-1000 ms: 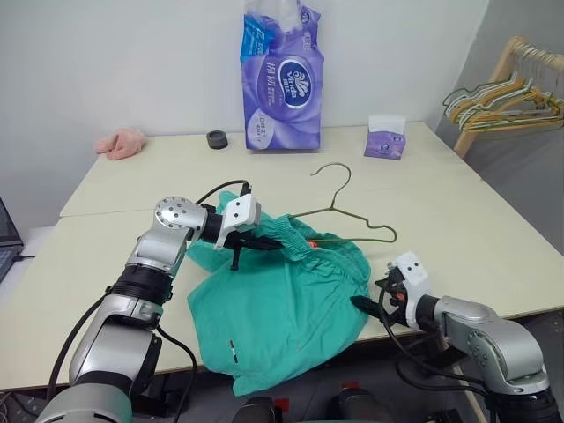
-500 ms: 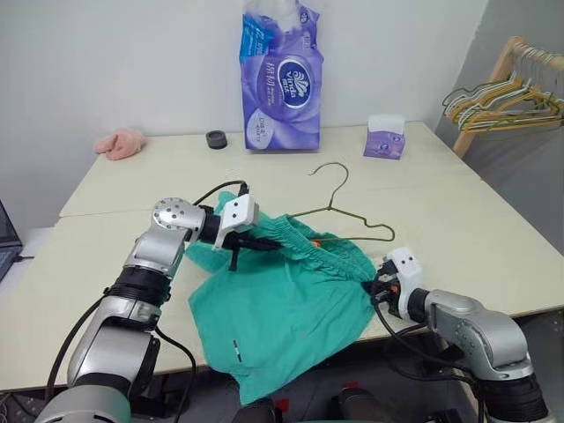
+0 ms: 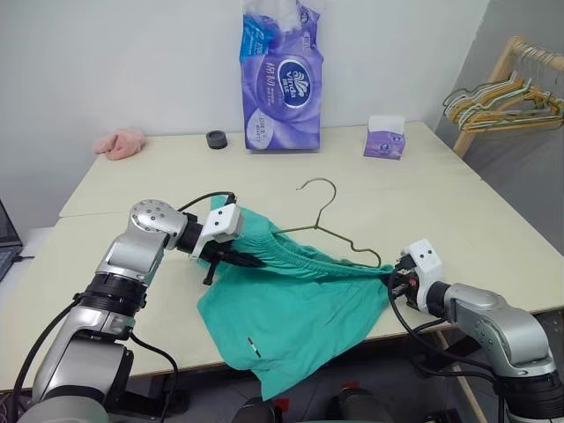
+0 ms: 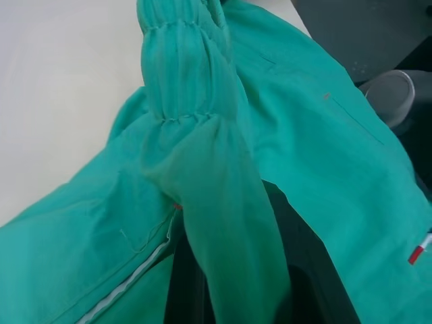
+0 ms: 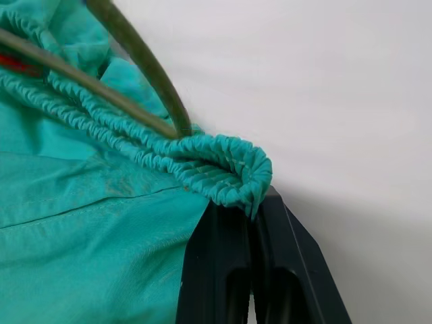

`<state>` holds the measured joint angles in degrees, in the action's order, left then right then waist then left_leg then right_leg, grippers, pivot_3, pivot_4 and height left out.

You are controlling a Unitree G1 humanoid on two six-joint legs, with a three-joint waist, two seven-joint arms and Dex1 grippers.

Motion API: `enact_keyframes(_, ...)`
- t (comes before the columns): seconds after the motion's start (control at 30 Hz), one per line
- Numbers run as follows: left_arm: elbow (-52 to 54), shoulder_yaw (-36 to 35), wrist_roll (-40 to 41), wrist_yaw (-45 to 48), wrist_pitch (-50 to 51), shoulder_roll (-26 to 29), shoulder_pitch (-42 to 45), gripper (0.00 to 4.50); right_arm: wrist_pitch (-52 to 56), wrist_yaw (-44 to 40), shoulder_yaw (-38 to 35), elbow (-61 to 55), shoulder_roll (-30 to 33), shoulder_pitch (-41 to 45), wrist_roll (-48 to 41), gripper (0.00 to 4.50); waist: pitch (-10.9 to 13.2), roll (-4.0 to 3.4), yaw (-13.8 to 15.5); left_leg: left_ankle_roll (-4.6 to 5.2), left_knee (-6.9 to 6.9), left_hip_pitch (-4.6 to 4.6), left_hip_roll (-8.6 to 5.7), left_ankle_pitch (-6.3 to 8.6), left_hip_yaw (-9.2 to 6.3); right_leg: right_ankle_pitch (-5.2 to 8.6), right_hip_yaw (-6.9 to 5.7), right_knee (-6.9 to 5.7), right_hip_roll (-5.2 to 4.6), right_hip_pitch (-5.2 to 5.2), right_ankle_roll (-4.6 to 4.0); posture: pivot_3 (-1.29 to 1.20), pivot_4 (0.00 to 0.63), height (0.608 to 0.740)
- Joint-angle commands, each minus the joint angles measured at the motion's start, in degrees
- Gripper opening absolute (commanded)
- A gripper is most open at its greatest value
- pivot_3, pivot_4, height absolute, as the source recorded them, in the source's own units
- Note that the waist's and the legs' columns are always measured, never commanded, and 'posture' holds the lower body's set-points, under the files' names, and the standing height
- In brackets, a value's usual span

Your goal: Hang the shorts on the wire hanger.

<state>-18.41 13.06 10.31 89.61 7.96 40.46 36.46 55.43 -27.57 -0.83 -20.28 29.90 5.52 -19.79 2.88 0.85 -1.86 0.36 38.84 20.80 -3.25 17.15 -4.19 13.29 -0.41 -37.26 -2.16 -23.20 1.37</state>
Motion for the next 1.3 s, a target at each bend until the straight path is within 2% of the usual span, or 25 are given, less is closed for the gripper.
enact_keyframes(0.03, 1.52, -0.51, -0.3, 0.18, -0.56, 1.46, 0.37, 0.01, -0.2, 0.63, -2.89, -0.88, 1.26, 0.25, -0.06, 0.0, 0.0, 0.0, -0.02, 0.0, 0.0, 0.0, 0.0, 0.0, 0.0, 0.0, 0.0, 0.0, 0.0, 0.0, 0.0, -0.1, 0.027, 0.74)
enact_keyframes(0.3, 2.93, -4.85, 5.89, -5.29, 6.21, -3.04, 2.98, 0.01, 1.12, 0.83, -3.54, -0.39, 1.11, -0.28, -0.92, 0.0, 0.0, 0.0, 0.0, 0.01, 0.0, 0.0, 0.0, 0.01, 0.0, 0.0, 0.0, 0.0, 0.0, 0.01, 0.01, -0.1, 0.028, 0.74)
enact_keyframes(0.63, 5.98, -3.11, 6.4, -1.24, 7.56, 0.13, 1.63, 0.01, 2.24, 1.24, -4.39, 0.23, 0.8, -0.02, -1.96, 0.0, 0.01, -0.02, -0.07, 0.01, -0.01, 0.0, 0.02, 0.01, 0.0, 0.0, 0.01, 0.0, 0.0, -0.01, 0.0, -0.1, 0.02, 0.74)
enact_keyframes(1.3, 0.27, -0.6, 0.67, -2.79, -2.64, -1.69, 2.25, 0.01, 5.08, 0.98, -5.03, -5.05, 2.09, -0.34, -4.19, 0.0, -0.02, -0.03, -0.13, 0.01, -0.01, 0.0, 0.01, 0.01, 0.03, 0.0, 0.03, 0.01, -0.01, 0.0, 0.0, -0.13, 0.016, 0.74)
